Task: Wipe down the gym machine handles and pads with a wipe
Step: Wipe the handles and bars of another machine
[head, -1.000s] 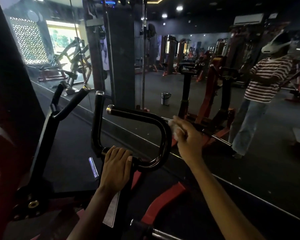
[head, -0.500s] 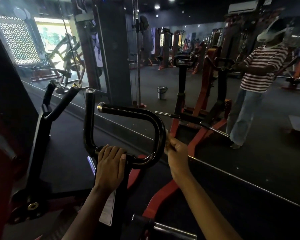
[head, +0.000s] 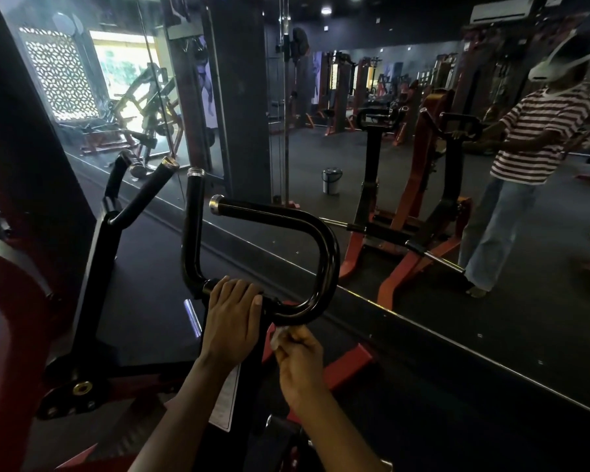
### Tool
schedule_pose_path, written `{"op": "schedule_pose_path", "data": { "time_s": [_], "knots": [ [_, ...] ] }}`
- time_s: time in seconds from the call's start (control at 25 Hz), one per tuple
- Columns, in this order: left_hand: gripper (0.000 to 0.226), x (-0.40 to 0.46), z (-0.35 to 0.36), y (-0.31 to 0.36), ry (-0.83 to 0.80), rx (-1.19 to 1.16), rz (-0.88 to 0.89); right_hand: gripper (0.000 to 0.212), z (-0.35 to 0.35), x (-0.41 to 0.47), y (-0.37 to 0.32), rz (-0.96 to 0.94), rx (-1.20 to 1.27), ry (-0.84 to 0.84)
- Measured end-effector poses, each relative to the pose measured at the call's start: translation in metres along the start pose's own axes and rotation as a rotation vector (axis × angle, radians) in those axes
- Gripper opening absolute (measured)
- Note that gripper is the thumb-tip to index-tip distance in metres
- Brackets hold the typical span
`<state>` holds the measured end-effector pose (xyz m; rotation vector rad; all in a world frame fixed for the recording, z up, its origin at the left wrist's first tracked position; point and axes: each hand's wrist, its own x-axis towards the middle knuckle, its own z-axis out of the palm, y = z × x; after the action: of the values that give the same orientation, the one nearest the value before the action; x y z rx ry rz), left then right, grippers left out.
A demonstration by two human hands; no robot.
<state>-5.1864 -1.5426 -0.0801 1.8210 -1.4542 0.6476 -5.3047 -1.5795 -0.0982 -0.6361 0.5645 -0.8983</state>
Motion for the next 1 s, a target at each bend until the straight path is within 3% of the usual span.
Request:
{"op": "schedule_pose_path", "data": {
  "time_s": [0.12, 0.28, 0.4, 0.56, 0.68, 0.92, 1.0],
  "knots": [
    [0.029, 0.001, -0.002, -0.001, -0.013, -0.01, 0.006, 0.037, -0.007, 0.005, -0.004, 0.027, -0.045, -0.036],
    [0.026, 0.0, -0.003, 0.0, -0.02, -0.018, 0.002, 0.041, -0.029, 0.025, -0.058, -0.161, -0.139, 0.009],
    [0.028, 0.0, -0.003, 0.0, -0.017, -0.006, 0.001, 0.034, -0.014, 0.057, -0.119, -0.388, -0.366, -0.091],
    [0.03, 0.0, -0.003, -0.001, -0.028, 0.006, 0.009, 0.025, 0.007, 0.072, -0.149, -0.405, -0.576, -0.254],
    [0.028, 0.001, -0.003, 0.0, -0.012, 0.004, 0.006, 0.022, -0.007, 0.044, -0.131, -0.306, -0.526, -0.163],
    [0.028, 0.001, 0.001, 0.002, -0.005, 0.019, -0.023, 0.036, -0.029, -0.015, -0.065, -0.438, -0.762, 0.135],
    [0.028, 0.0, 0.0, 0.002, -0.025, 0.016, -0.04, 0.034, -0.031, -0.024, -0.035, -0.365, -0.713, 0.123]
  ]
}}
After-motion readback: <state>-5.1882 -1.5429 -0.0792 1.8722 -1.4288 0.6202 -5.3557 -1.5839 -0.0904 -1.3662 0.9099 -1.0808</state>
